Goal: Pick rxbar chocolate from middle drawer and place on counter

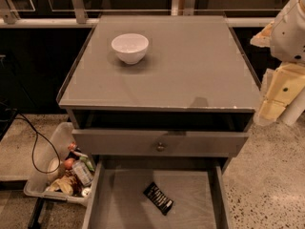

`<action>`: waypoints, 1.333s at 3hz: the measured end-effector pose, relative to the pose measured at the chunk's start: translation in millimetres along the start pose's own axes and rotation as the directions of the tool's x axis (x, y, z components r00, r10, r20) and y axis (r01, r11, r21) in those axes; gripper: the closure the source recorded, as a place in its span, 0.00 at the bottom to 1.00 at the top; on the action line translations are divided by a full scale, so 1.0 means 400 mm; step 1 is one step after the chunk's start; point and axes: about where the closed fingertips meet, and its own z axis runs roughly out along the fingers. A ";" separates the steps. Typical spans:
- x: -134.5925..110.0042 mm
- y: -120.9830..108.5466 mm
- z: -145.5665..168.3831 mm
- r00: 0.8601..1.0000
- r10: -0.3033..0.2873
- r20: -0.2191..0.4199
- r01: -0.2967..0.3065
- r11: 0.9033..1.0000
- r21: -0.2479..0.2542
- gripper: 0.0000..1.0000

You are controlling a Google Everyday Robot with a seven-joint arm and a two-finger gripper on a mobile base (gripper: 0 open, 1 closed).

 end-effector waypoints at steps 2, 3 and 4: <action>0.066 0.066 0.067 1.000 -0.028 0.004 0.028 0.999 0.018 0.00; 0.133 0.119 0.175 0.997 -0.040 0.063 0.040 0.999 0.008 0.00; 0.176 0.186 0.303 0.983 -0.008 0.186 0.018 0.998 -0.052 0.00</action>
Offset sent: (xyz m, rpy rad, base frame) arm -0.0336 -0.0314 -0.0914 -0.0126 -0.0199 0.0457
